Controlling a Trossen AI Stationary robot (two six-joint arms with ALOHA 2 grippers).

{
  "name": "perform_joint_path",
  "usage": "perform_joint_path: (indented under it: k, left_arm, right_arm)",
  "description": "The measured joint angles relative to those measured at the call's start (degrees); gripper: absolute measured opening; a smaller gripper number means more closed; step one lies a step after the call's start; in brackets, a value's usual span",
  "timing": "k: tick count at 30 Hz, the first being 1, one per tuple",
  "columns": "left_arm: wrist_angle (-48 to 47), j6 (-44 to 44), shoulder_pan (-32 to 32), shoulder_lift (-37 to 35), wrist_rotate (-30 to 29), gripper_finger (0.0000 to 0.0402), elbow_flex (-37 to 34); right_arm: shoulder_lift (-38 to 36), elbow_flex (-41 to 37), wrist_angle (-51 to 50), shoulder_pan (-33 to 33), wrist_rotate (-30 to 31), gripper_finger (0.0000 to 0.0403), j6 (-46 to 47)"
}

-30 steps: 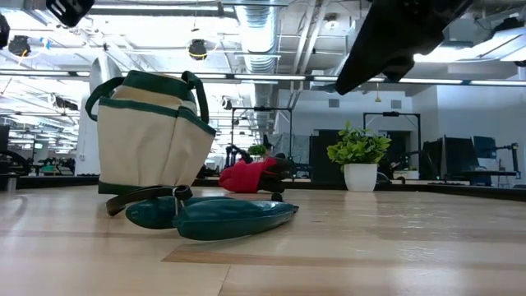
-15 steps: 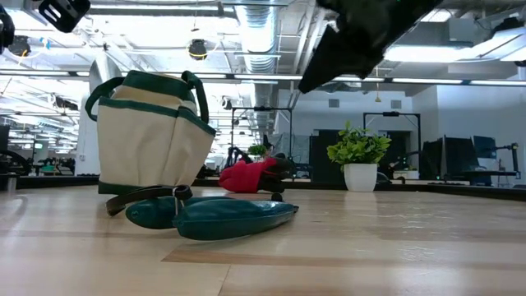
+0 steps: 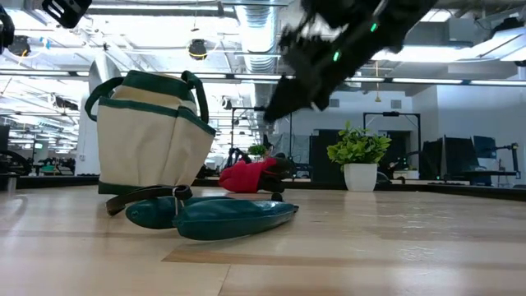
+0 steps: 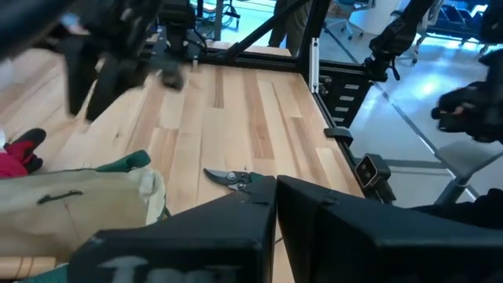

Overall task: Pick & Place Garden tools in Gardening bag
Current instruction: Put the red gloves into the green gardening bag

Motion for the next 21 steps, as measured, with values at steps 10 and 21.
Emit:
perform_joint_path:
  k: [10,21]
  left_arm:
    - [0.23,1.26,0.00,-0.29,0.03,0.0001,0.00]
    - [0.71,1.24,0.00,-0.29,0.18,0.0001,0.00]
  right_arm:
    - [7.42,0.31,1.48,-5.40,7.20,0.0185,-2.40]
    - [10.79,4.03,1.54,-7.93,11.59,0.0170,-2.75]
